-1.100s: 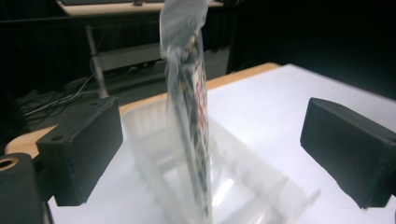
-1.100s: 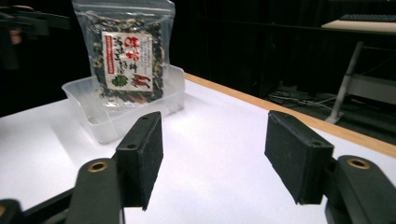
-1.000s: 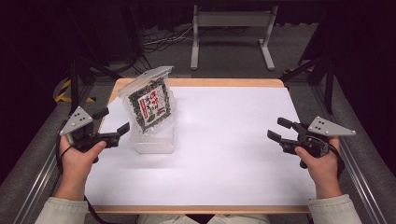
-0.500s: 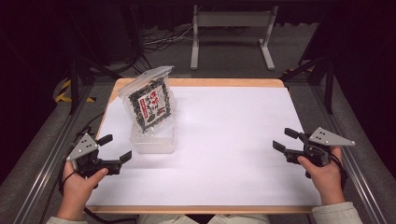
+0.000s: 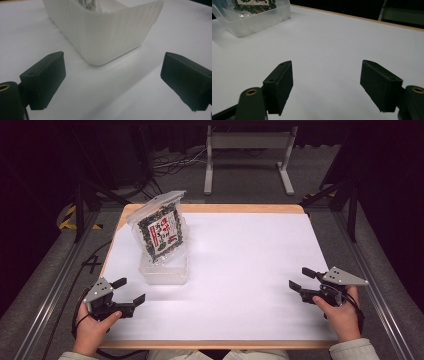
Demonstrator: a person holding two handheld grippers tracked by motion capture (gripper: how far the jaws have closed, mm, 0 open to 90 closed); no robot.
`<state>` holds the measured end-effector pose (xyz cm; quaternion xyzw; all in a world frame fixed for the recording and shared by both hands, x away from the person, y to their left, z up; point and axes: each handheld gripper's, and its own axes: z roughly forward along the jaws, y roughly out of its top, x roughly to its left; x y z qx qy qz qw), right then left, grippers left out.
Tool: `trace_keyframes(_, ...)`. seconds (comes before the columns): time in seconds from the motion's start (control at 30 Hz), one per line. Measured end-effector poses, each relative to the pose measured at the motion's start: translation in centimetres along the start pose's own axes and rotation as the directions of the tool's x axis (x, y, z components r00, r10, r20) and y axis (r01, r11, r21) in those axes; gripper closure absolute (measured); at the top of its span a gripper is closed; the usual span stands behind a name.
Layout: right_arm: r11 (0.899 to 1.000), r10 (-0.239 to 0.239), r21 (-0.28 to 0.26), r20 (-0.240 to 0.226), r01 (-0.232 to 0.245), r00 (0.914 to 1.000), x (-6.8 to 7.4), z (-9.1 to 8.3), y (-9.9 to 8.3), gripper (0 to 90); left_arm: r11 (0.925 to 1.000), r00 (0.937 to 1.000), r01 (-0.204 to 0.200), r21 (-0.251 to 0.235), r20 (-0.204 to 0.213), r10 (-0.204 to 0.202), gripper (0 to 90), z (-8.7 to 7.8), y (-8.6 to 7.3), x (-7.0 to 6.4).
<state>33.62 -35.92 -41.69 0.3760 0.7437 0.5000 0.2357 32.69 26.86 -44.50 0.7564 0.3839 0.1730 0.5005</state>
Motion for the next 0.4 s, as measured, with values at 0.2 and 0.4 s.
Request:
trace_keyframes(0.2, 1.000, 0.004, 0.002, -0.011, -0.004, 0.9999, 0.14, 0.22, -0.51, 27.0, 0.9993, 1.0000, 0.009, -0.036, -0.001, -0.009, 6.6, -0.28, 0.10, 0.13)
trace_keyframes(0.4, 1.000, 0.004, 0.008, -0.014, -0.004, 0.9999, 0.31, 0.40, -0.64, 27.0, 0.9992, 1.0000, 0.003, -0.041, -0.002, -0.003, 6.1, -0.28, 0.02, 0.17)
